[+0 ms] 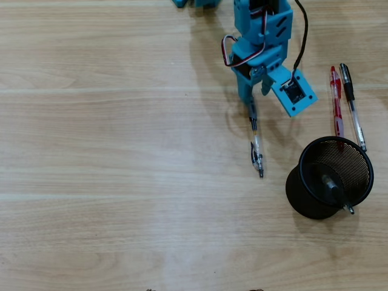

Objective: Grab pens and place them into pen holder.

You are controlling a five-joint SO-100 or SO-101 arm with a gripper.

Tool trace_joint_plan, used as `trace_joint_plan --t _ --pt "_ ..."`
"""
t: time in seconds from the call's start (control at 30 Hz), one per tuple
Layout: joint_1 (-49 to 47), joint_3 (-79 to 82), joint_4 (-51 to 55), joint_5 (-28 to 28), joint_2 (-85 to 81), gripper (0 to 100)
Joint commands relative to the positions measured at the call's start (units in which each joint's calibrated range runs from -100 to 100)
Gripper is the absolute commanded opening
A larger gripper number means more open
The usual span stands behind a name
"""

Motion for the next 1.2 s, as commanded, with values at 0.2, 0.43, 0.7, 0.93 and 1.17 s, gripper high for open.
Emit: trace_joint_plan --t 0.2,0.43,0.7,0.93,1.17 --pt "0.38 -11.67 -1.11 -0.57 11.87 16" --pt "1.75 -12.85 -2.23 2.94 13.31 16" --pt "2.56 -13.48 -2.91 2.99 18.13 16" --pt "3.85 -14.48 -4.89 2.99 21.59 1" --pt "8.53 -11.31 -4.80 2.94 13.73 2"
